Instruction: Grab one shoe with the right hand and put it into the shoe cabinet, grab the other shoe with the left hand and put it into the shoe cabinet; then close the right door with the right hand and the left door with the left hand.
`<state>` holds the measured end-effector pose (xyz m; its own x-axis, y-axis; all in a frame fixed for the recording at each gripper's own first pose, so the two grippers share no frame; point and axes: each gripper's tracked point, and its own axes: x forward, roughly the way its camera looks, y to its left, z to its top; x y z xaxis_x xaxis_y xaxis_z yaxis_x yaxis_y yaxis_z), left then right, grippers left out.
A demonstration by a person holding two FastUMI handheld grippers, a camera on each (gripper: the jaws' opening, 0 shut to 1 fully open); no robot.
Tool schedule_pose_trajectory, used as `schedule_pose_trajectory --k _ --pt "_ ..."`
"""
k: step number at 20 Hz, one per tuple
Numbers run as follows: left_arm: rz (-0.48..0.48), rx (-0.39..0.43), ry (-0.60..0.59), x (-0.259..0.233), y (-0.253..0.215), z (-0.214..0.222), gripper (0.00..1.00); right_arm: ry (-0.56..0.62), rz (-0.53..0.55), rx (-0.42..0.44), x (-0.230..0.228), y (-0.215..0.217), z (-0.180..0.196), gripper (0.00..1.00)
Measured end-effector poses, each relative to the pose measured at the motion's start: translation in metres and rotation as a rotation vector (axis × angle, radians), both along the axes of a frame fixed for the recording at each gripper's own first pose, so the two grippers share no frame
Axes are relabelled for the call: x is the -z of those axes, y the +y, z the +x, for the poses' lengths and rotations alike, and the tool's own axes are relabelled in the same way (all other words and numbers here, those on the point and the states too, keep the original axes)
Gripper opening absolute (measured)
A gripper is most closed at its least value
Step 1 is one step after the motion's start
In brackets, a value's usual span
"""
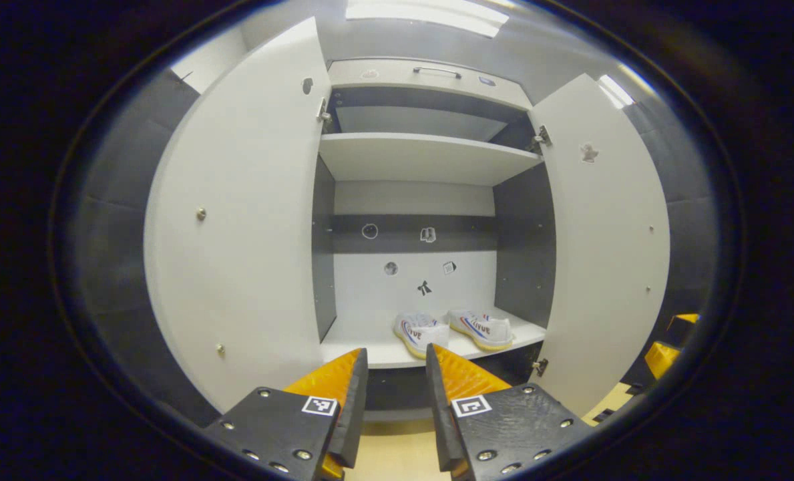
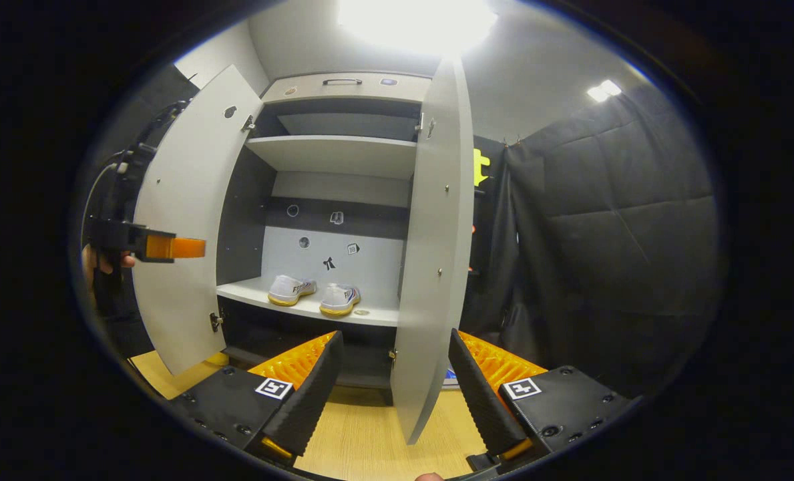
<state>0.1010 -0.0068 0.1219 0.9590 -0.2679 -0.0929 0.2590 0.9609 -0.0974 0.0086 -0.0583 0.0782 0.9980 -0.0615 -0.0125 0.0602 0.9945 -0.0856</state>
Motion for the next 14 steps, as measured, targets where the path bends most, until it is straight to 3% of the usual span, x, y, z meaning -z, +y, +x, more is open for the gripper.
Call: schedule_pose_trajectory --k 7,11,14 --pt "-0.019 -0.044 0.018 0.008 0.033 -0.046 0.48 -0.02 0.016 0.038 -0.019 -0.023 -0.001 0.98" --pt "0.048 -0.095 0.007 0.013 0.059 -0.07 0.45 -0.03 0.034 0.072 -0.032 -0.044 -0.006 0.99" --pt "0.06 -0.109 0.024 0.018 0.072 -0.081 0.49 -0.031 0.042 0.117 -0.039 -0.068 -0.005 0.98"
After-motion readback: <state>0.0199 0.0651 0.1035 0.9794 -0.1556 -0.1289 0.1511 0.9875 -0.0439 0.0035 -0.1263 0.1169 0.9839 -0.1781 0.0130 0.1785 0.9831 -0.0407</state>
